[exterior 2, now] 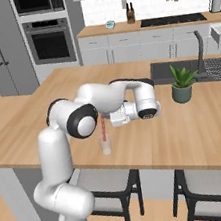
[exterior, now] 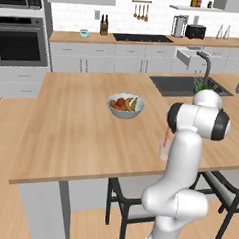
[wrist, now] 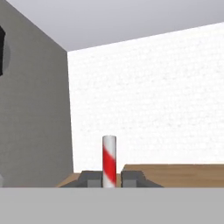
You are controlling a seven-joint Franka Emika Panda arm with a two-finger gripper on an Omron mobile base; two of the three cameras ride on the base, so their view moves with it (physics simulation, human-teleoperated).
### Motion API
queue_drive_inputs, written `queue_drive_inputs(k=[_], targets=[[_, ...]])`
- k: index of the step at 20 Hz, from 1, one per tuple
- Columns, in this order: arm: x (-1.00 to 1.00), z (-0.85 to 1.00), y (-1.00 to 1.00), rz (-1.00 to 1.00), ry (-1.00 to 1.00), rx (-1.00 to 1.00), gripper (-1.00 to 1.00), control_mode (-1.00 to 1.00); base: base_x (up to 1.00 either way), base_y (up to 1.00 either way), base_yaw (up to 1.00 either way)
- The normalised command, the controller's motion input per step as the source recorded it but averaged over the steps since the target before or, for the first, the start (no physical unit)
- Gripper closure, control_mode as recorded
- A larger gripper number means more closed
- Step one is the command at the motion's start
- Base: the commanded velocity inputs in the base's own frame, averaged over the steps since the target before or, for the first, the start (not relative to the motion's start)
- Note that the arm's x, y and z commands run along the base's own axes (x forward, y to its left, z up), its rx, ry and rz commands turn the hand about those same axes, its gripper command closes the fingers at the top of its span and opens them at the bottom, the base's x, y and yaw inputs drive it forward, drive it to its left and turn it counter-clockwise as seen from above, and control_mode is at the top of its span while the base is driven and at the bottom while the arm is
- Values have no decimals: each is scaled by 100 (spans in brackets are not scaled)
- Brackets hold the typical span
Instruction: Take a straw from the drawer in front and place it inside the glass cup on the dining counter.
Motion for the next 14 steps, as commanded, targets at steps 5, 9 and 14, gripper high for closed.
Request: queue_drive_inputs(k=[5,9,14], targets=[[21,-25,0,0,0,-1,100,-100,0,0,0],[12,-35,0,0,0,-3,100,-100,0,0,0],[-19,-25,0,0,0,-6,-100,-100,0,0,0]])
